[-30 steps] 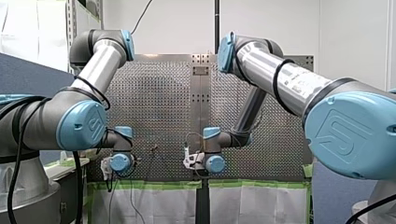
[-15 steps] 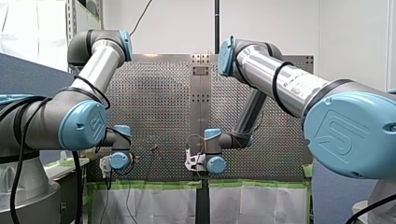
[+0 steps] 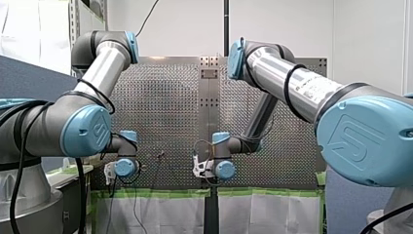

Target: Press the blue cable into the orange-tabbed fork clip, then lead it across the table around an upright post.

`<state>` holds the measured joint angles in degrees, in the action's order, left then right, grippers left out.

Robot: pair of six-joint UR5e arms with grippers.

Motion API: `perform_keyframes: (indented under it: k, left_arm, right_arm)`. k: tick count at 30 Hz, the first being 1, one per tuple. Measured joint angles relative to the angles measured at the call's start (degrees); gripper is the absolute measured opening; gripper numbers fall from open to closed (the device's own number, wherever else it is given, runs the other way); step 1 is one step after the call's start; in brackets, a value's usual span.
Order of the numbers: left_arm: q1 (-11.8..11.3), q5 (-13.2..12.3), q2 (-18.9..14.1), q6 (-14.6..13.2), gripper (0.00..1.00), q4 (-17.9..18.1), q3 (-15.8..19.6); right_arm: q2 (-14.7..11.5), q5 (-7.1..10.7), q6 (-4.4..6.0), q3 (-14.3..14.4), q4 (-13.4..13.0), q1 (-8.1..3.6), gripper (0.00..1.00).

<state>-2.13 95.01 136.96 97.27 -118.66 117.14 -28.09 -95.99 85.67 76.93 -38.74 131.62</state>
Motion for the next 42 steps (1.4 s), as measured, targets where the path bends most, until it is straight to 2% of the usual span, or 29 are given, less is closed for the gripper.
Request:
perform_keyframes:
  k: [9, 16, 27, 34, 42]
  left_arm:
    - [0.54, -0.03, -0.01, -2.1, 0.0, -4.18, 0.0]
    - [1.3, -0.05, -0.29, -3.51, 0.0, -5.93, 0.01]
    - [3.95, 1.15, -3.85, -4.07, 0.0, -8.45, 0.52]
    - [5.23, 2.27, -4.82, -3.96, 0.0, -7.7, 1.89]
    - [5.57, 2.25, -4.91, -3.49, 0.0, -7.09, 2.17]
  right_arm:
    - [-0.02, -0.34, -0.18, -0.46, 0.98, 0.28, 0.0]
    - [-0.07, -0.43, -0.22, -0.65, 1.21, 0.05, 0.0]
    - [-0.03, -0.43, -0.2, -0.83, 1.29, -0.19, 0.0]
    - [-0.02, -0.36, -0.21, -0.91, 1.3, -0.25, 0.0]
    - [-0.01, -0.27, -0.22, -1.2, 1.37, -0.26, 0.0]
